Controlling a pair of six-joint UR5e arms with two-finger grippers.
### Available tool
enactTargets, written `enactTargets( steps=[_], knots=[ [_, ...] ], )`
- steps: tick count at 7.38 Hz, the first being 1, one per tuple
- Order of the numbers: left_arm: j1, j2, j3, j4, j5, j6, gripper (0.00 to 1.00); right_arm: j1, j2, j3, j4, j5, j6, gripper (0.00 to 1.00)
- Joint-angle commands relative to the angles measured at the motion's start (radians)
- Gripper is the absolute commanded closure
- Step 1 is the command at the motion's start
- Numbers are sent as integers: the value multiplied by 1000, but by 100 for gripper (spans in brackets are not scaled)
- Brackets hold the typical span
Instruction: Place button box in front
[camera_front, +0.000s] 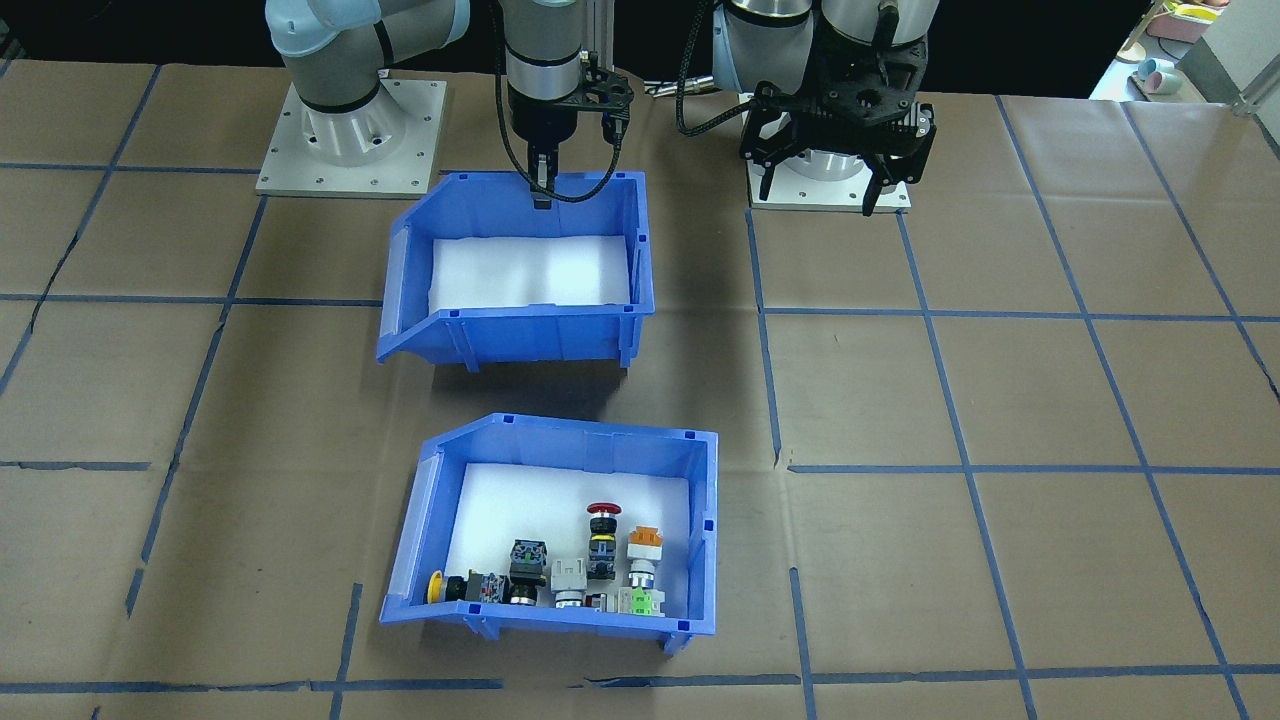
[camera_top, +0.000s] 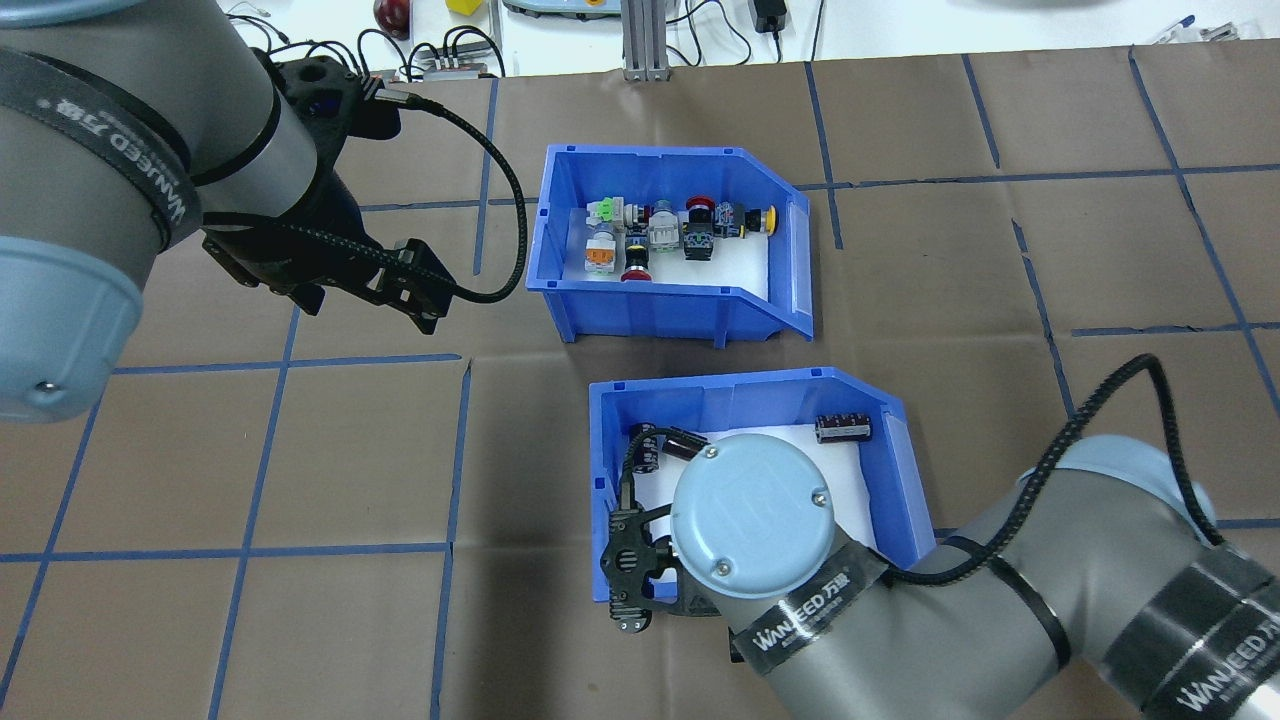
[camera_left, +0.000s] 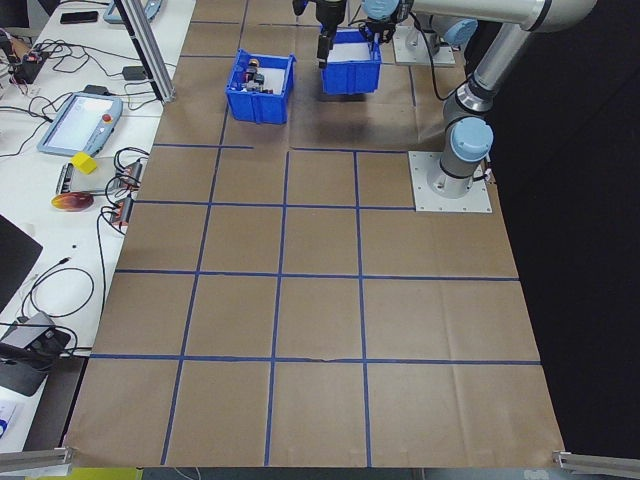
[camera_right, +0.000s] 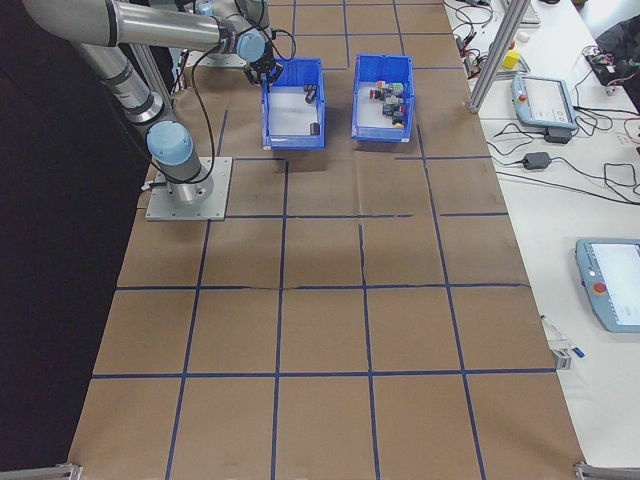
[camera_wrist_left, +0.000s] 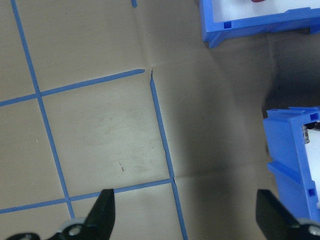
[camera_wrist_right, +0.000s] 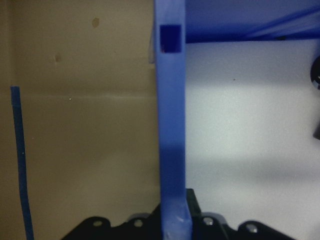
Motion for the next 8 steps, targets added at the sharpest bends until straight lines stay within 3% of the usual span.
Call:
enactTargets(
  steps=[1,2,4,7,8],
  knots=[
    [0,2,0,-1,0,0,1,7,11,0,-7,1,8,91],
    [0,2,0,-1,0,2,1,7,11,0,-7,3,8,83],
    [0,2,0,-1,0,2,1,5,9,-1,-6,10,8,4],
    [0,2,0,0,0,5,1,-5,0,-47,20,-3,7,0],
    [0,2,0,0,-2,5,1,-14,2,-102,93,-3,7,0]
  ],
)
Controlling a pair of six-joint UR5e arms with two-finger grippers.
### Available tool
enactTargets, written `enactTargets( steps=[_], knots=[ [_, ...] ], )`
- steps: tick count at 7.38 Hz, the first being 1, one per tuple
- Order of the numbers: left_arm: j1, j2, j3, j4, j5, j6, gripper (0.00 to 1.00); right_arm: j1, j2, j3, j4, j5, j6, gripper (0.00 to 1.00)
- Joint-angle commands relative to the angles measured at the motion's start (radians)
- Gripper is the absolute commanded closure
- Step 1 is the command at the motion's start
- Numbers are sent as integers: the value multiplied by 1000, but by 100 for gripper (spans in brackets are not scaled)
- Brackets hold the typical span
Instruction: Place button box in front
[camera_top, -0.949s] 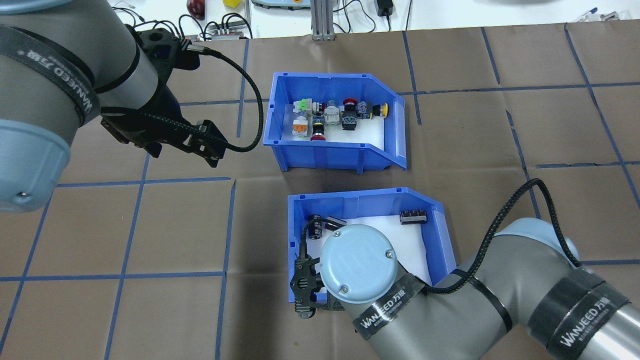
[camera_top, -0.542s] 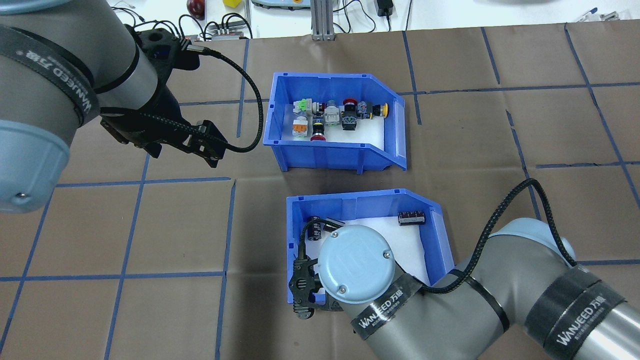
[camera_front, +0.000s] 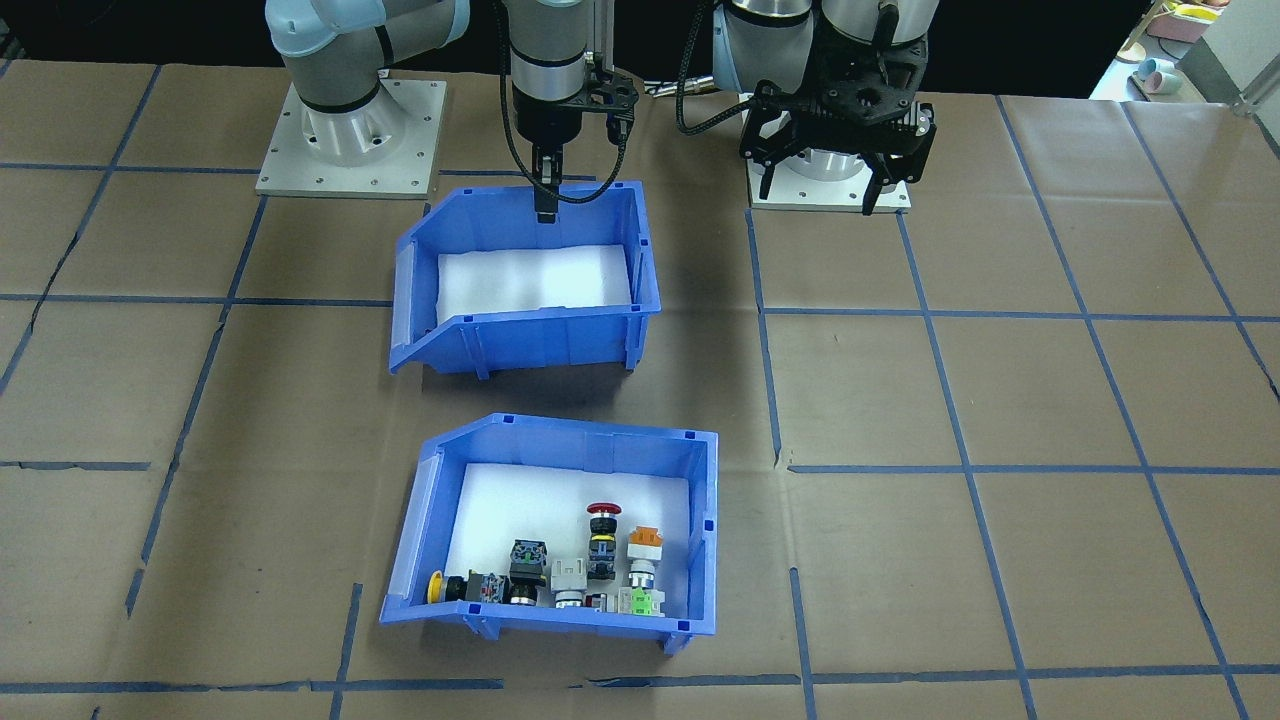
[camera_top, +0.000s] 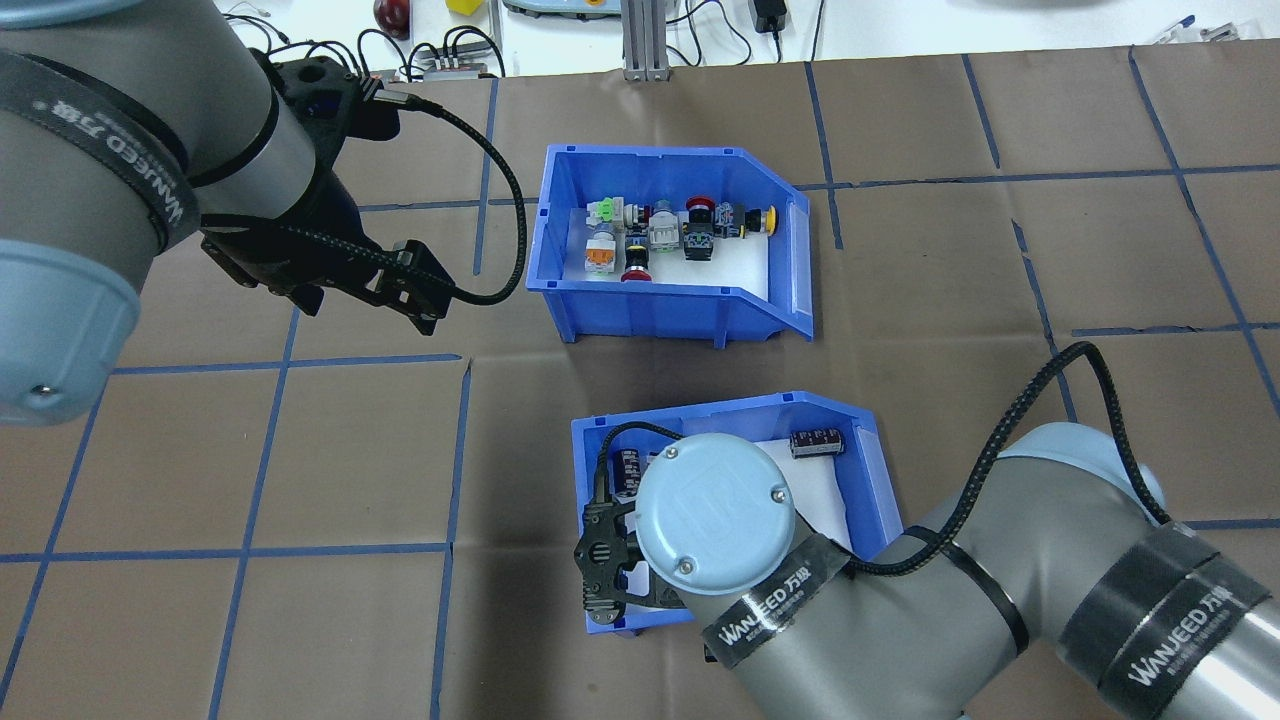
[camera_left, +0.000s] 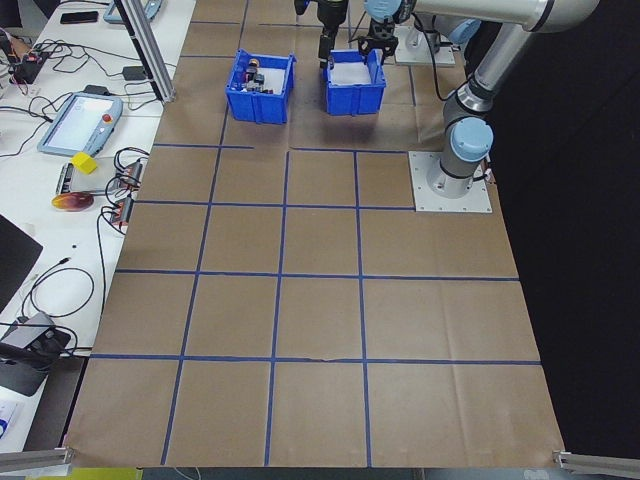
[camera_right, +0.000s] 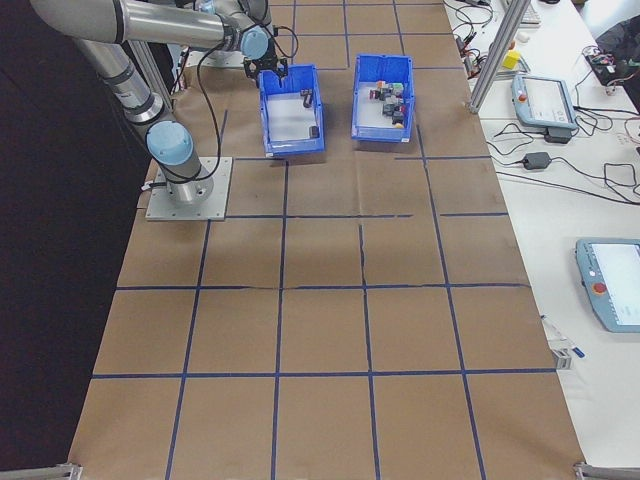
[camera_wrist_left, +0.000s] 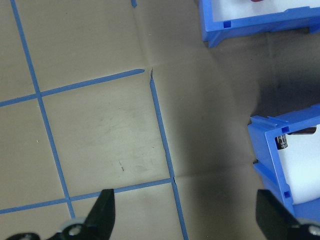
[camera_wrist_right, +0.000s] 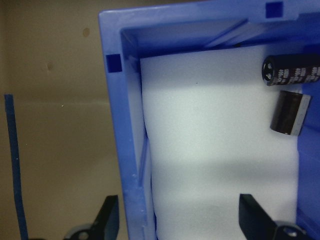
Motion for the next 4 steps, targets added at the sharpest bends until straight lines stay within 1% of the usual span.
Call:
enactTargets(
  steps=[1,2,3,4],
  knots=[
    [0,0,0,-1,-1,1,1,-21,2,-123,159,-2,-1,0],
    [0,2,0,1,-1,1,1,-49,4,-194,243,-4,-1,0],
    [0,0,0,-1,-1,1,1,-128,4,-239,300,-4,-1,0],
    [0,0,0,-1,-1,1,1,-228,2,-248,299,-1,1,0]
  ],
)
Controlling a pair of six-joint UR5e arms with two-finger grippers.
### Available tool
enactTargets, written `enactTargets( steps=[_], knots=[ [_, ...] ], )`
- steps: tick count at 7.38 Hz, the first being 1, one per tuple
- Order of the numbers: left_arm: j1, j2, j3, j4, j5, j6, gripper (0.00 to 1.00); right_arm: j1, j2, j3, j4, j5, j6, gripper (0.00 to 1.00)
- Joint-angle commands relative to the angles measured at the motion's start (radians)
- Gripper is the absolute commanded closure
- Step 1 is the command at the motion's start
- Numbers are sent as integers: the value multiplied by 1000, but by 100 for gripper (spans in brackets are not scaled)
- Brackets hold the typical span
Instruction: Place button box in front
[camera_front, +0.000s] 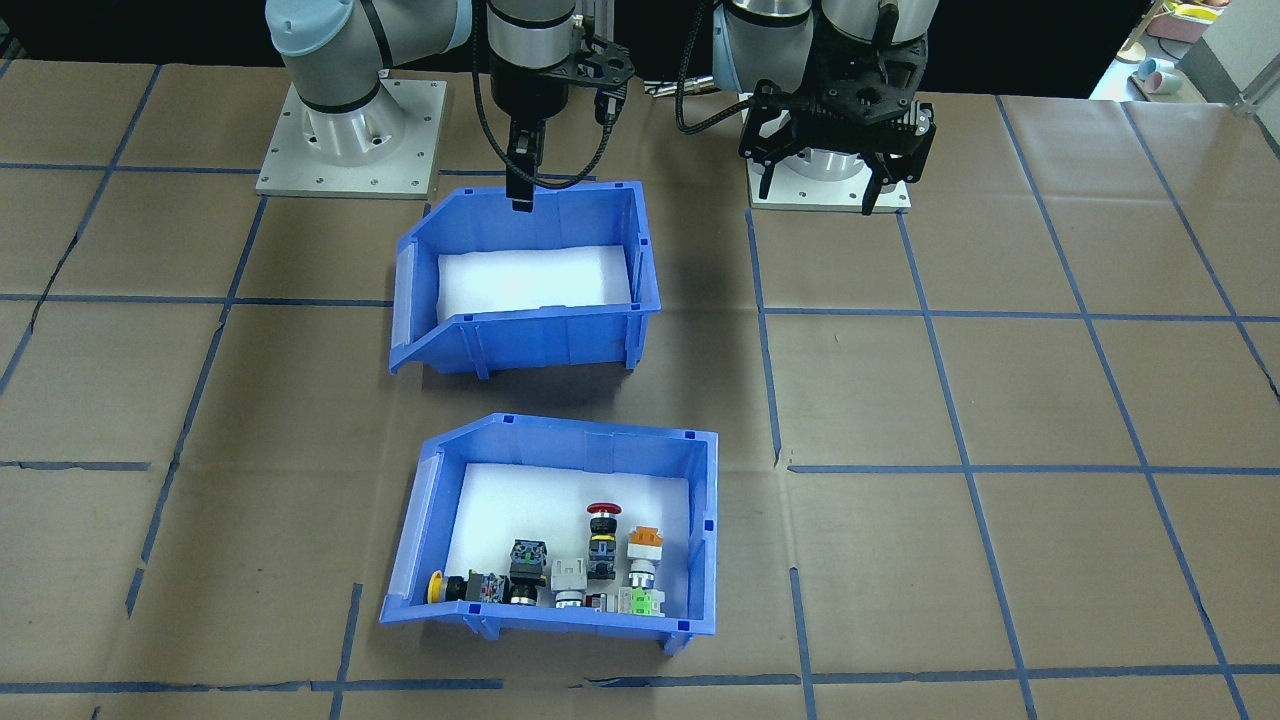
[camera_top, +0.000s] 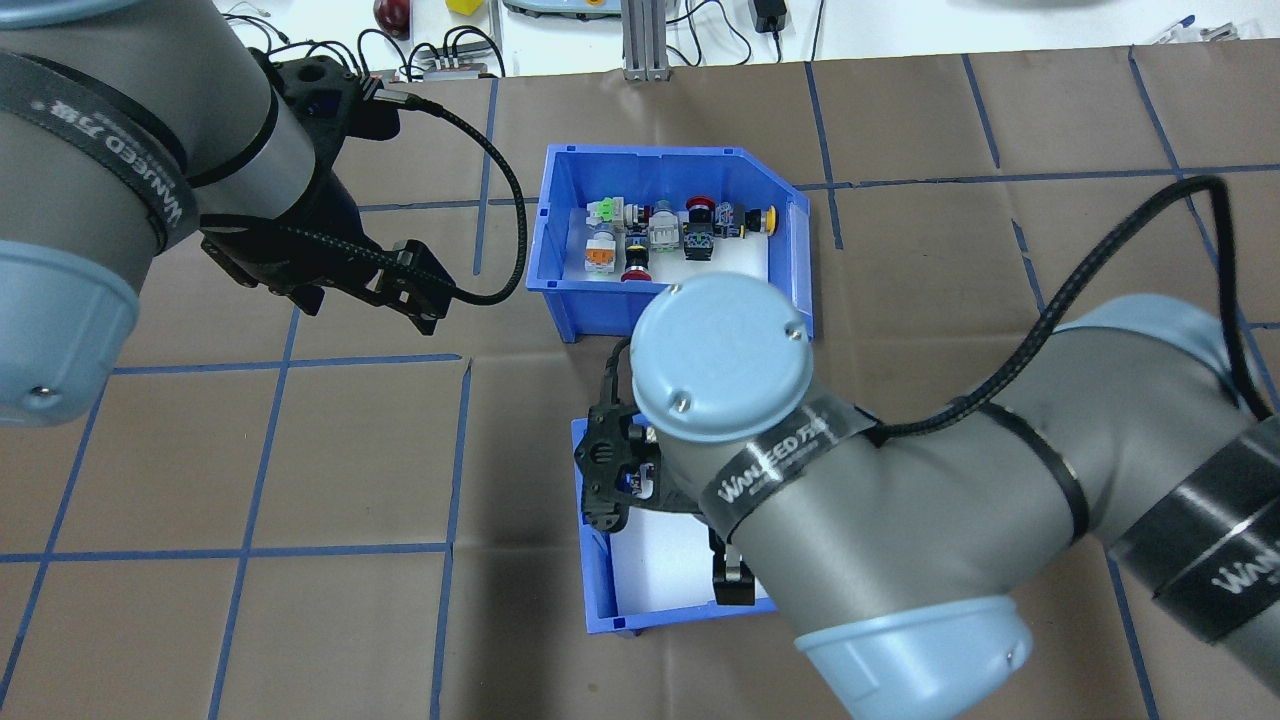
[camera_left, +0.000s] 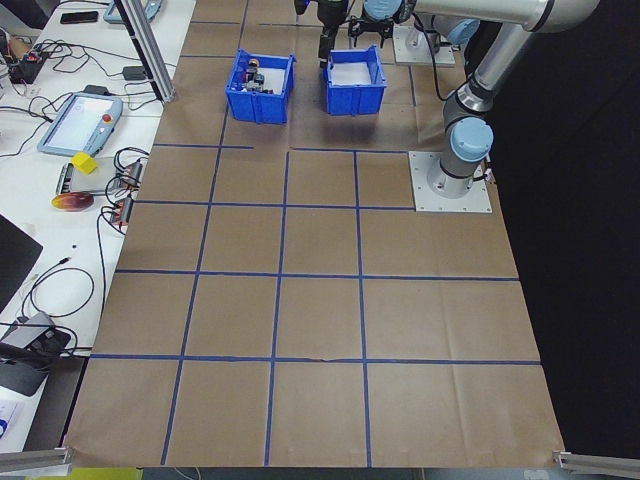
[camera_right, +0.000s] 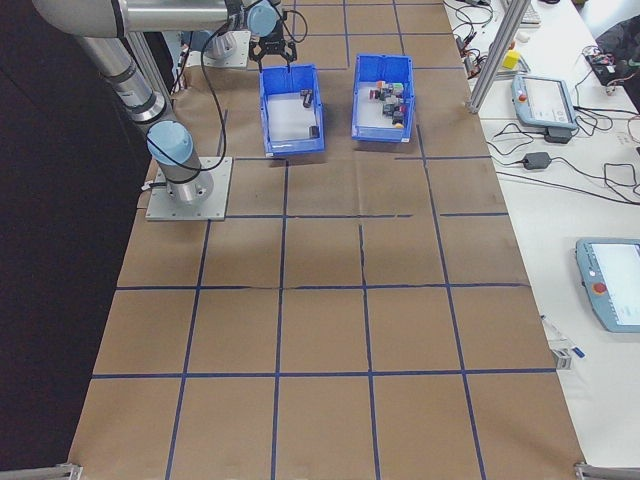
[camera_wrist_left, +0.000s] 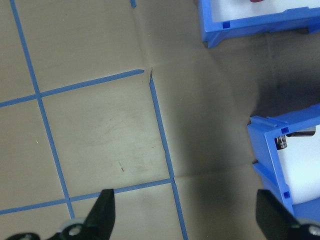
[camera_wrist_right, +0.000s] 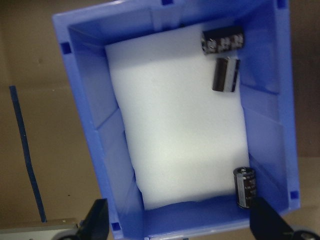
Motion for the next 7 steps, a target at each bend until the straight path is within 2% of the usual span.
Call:
enactTargets(
  steps=[1,3,7],
  knots=[
    [0,0,0,0,0,0,1,-212,-1,-41,11,5,4,0],
    [-2,0,0,0,0,2,1,-389,-1,-81,1,17,59,0],
    [0,1,0,0,1,2,1,-527,-1,-133,22,17,731,0]
  ],
)
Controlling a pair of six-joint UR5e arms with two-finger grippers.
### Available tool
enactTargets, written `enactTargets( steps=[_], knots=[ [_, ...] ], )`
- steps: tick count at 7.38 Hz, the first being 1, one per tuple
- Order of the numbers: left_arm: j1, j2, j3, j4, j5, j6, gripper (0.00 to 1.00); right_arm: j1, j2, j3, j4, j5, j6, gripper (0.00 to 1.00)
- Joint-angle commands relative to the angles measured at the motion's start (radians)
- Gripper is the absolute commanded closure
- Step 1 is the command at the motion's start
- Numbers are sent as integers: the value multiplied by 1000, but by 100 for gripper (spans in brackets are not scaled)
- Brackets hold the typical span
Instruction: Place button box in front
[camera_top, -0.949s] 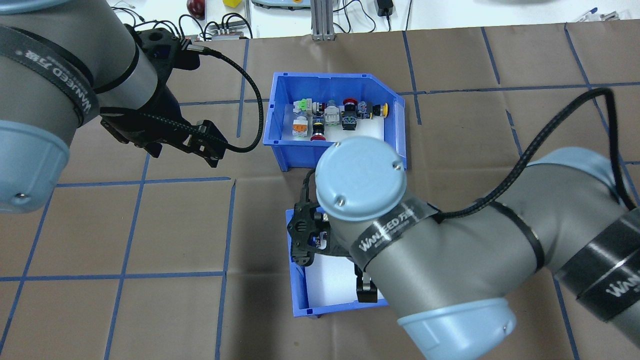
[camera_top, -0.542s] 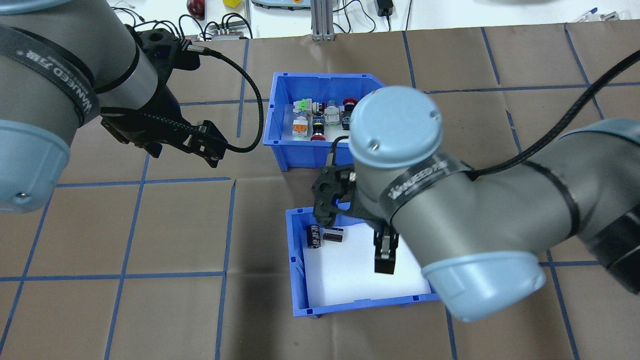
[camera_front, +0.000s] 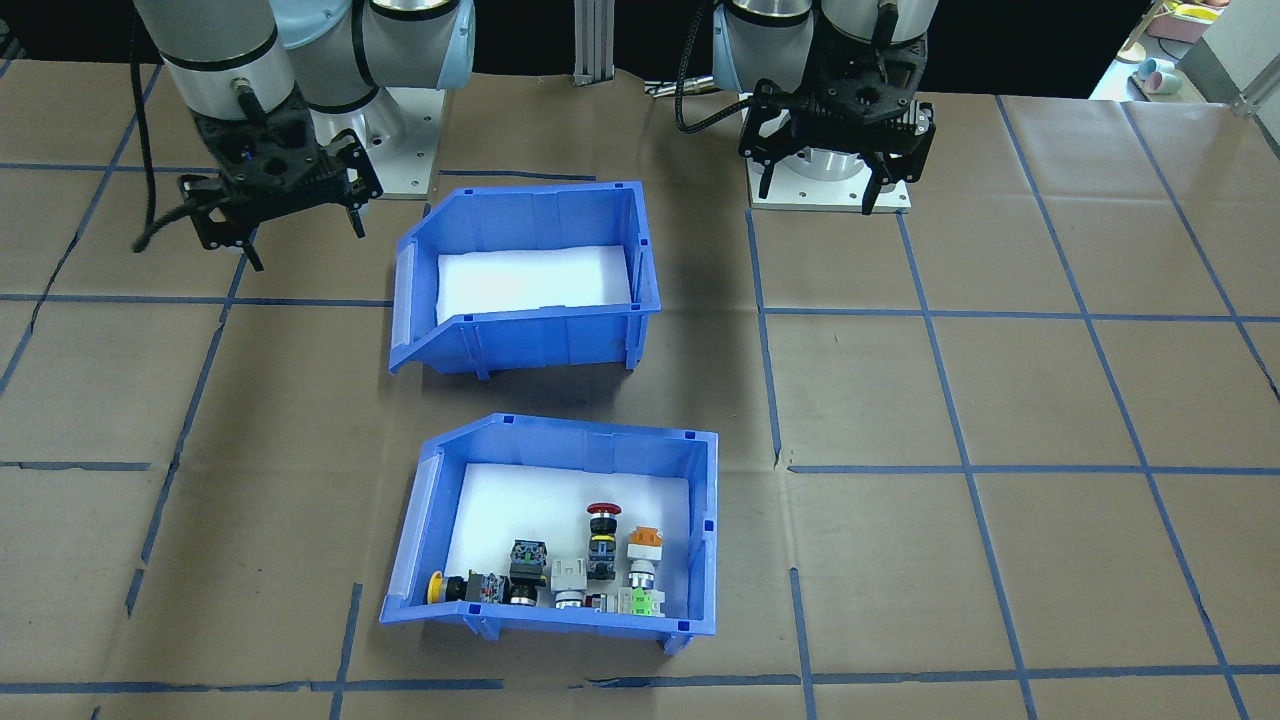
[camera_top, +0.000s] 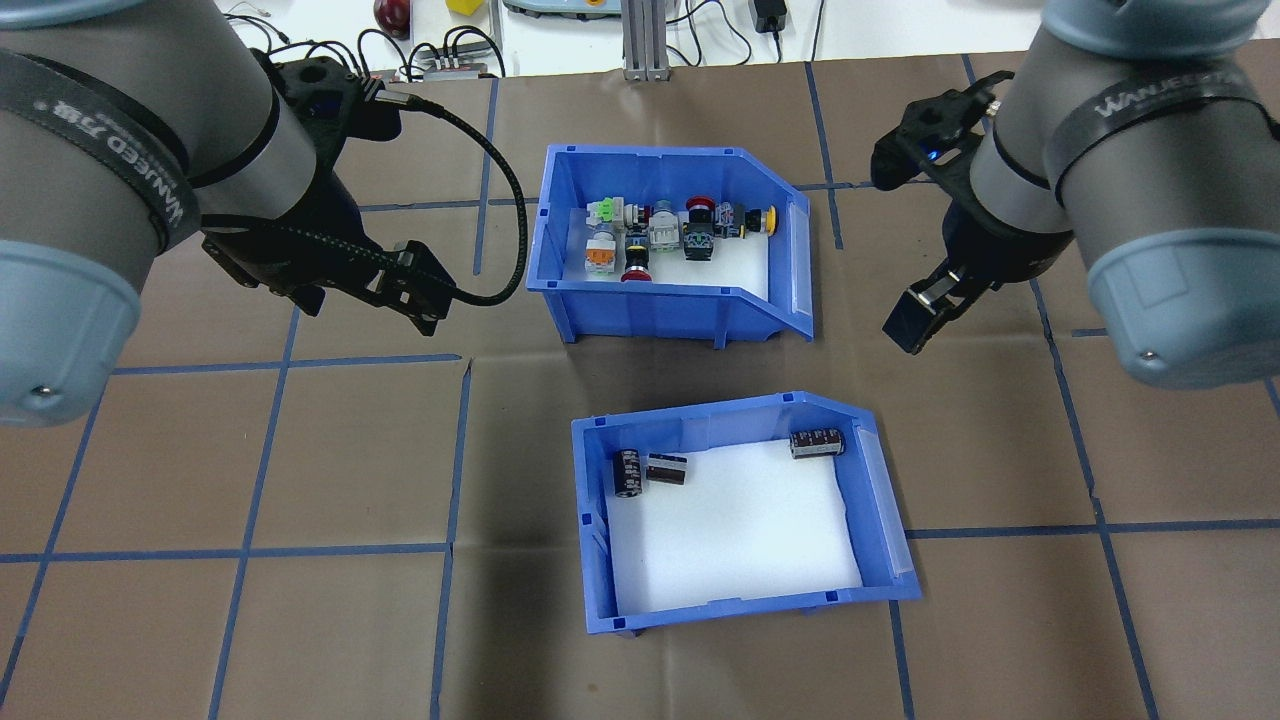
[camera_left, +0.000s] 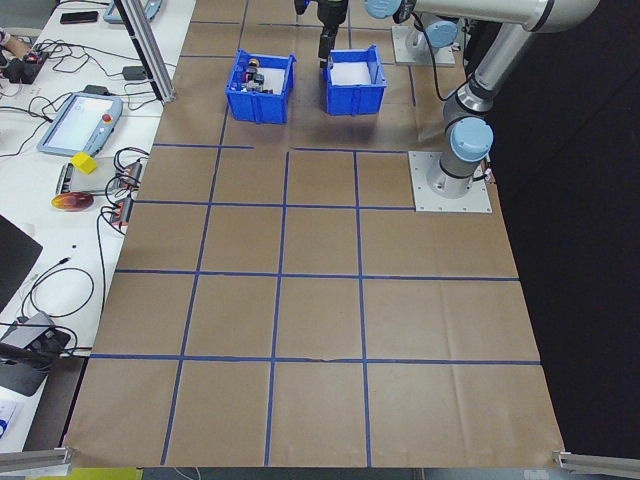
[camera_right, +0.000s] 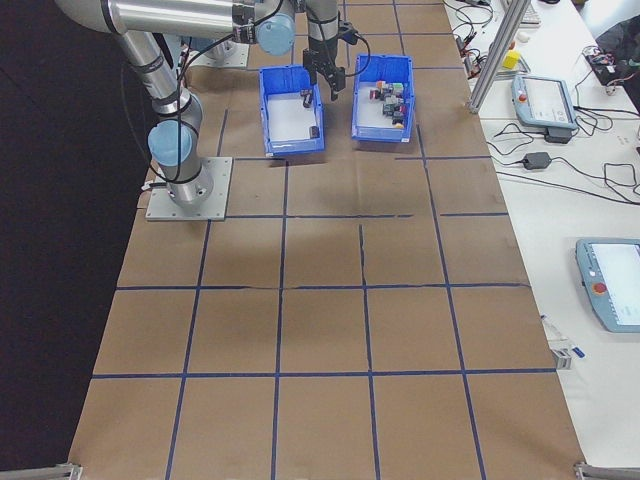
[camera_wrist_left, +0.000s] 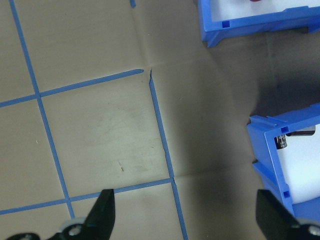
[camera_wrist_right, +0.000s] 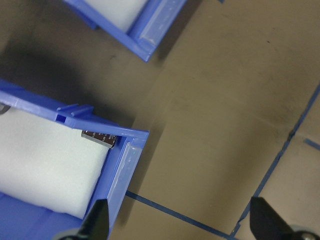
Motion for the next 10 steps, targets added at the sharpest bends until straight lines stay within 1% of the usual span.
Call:
enactTargets(
  steps=[1,2,3,4,6,7,9,10],
  knots=[
    [0,1,0,0,1,0,1,-29,1,-42,24,0,272,0],
    [0,1,0,0,1,0,1,-29,0,-63,74,0,359,0],
    [0,1,0,-2,1,0,1,-29,-12,-70,117,21,450,0],
    [0,1,-2,-3,1,0,1,-27,-17,-71,125,90,536,0],
    [0,1,0,-3,1,0,1,-27,-15,-76,125,81,561,0],
    [0,1,-2,-5,1,0,1,-26,-2,-97,127,65,558,0],
    [0,1,-2,-5,1,0,1,-26,38,-164,170,63,557,0],
    [0,2,0,-6,3,-3,1,-26,38,-166,173,63,555,0]
  ],
)
